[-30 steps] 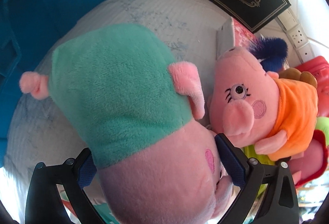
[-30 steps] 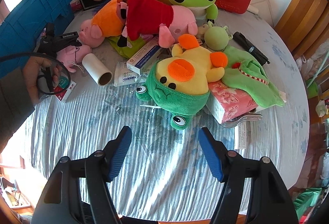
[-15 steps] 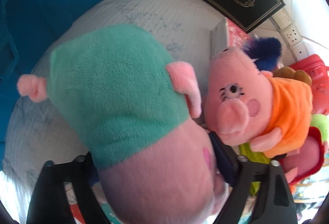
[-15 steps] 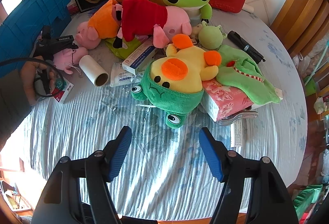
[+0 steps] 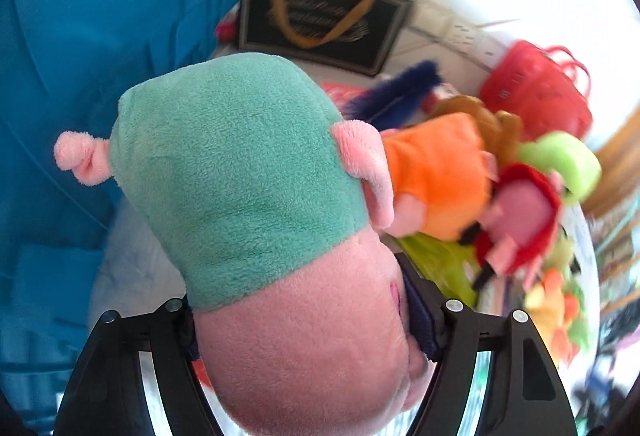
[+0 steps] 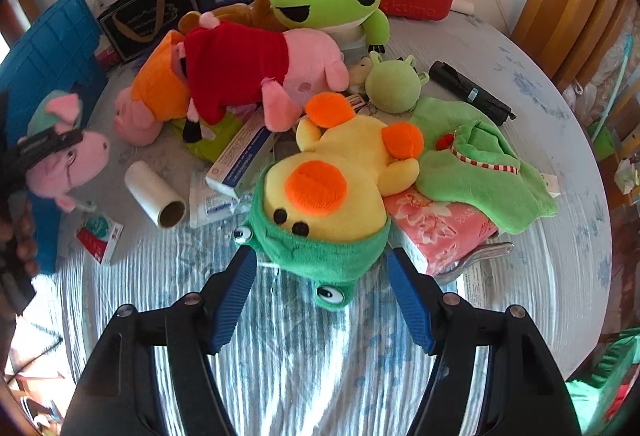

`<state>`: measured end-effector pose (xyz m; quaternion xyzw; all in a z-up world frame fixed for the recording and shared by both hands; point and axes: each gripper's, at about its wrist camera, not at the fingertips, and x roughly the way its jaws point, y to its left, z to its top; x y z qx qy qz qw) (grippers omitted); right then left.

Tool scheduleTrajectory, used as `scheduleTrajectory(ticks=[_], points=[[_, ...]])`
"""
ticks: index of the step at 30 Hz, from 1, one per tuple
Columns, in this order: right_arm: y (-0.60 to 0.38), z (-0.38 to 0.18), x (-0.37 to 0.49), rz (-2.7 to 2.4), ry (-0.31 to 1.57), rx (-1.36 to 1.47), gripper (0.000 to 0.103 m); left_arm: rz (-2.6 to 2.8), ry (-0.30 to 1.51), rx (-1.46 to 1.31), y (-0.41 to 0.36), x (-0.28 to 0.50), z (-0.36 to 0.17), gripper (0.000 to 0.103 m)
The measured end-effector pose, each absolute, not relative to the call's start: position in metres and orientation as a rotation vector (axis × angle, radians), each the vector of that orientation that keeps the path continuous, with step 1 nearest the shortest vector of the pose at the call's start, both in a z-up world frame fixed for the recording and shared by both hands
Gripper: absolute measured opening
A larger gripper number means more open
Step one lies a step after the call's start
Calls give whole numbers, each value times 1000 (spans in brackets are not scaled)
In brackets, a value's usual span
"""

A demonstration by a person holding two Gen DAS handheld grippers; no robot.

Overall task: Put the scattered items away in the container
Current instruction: 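Grasp the yellow duck plush in a green hood with the right tool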

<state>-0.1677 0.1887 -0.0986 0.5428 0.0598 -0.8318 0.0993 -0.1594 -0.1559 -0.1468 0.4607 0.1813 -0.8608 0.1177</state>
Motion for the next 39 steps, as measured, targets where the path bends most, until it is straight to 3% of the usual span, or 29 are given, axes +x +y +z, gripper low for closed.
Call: scheduleTrajectory(ticks=[10, 11, 13, 15, 22, 23, 31, 34, 39], points=[[198, -156, -261, -2463, -198, 1818, 67, -2659, 383, 1302, -121, -107, -89, 76], [200, -163, -266, -2450, -232, 1846, 69, -2665, 387, 1298, -120, -106, -87, 76], [202, -175, -278, -2422, -301, 1890, 92, -2668, 393, 1293, -120, -102, -84, 76], [197, -182, -286, -2393, -316, 1909, 103, -2664, 389, 1284, -119, -103, -81, 76], [184, -201, -292, -2401, -154, 2024, 103, -2620, 430, 1276, -125, -92, -86, 76], [184, -206, -292, -2395, -127, 2046, 103, -2619, 434, 1274, -126, -91, -87, 76], [199, -196, -276, -2423, -125, 1976, 71, -2639, 429, 1261, -116, -87, -83, 76], [204, -190, -268, -2417, -140, 1933, 66, -2655, 426, 1251, -111, -85, -78, 76], [205, -163, -249, -2445, -125, 1813, 65, -2697, 399, 1215, -104, -80, -63, 76]])
